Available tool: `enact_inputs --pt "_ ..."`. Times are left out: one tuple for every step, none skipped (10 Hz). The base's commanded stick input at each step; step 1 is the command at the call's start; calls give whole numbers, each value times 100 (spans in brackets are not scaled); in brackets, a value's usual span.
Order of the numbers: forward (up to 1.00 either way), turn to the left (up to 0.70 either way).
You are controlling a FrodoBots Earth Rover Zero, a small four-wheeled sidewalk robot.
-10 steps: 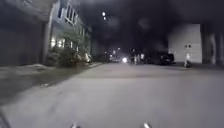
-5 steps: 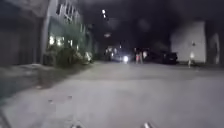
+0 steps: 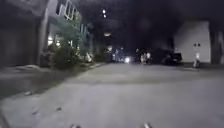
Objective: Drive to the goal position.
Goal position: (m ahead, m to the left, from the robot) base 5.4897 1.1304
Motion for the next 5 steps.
enact_inputs --pt "85 0" --pt "85 0" --pt "85 0" --pt "85 0" --pt "85 0"
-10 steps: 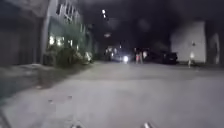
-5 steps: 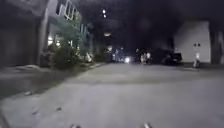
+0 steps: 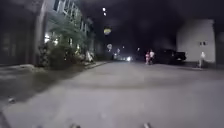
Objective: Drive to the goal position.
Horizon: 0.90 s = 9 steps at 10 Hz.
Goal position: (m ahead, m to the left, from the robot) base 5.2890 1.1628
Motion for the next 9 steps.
enact_inputs --pt "85 0" --pt "85 0" --pt "85 0" --pt "85 0" --pt "85 0" --pt "85 0" --pt "85 0" --pt "85 0" --pt "85 0"
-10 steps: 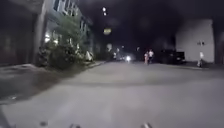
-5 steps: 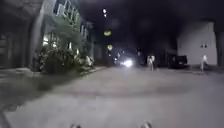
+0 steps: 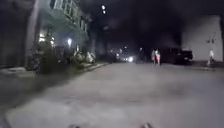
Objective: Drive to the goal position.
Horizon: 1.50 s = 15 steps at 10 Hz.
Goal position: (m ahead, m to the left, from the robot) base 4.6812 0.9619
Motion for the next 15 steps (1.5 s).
enact_inputs --pt "85 0" --pt "85 0" --pt "85 0" --pt "85 0" --pt "85 0" --pt "85 0" --pt "85 0" --pt "85 0" --pt "85 0" --pt "85 0" --pt "85 0" --pt "85 0" --pt "85 -6" --pt "85 -18" --pt "85 -29"
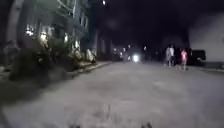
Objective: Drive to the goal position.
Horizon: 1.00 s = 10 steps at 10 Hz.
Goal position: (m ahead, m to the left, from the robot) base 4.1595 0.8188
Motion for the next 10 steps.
enact_inputs --pt "85 -25" --pt "85 -8" --pt "85 0" --pt "85 0" --pt "85 -3" --pt "85 -11" --pt "85 -19" --pt "85 -26" --pt "85 -31" --pt "85 -32"
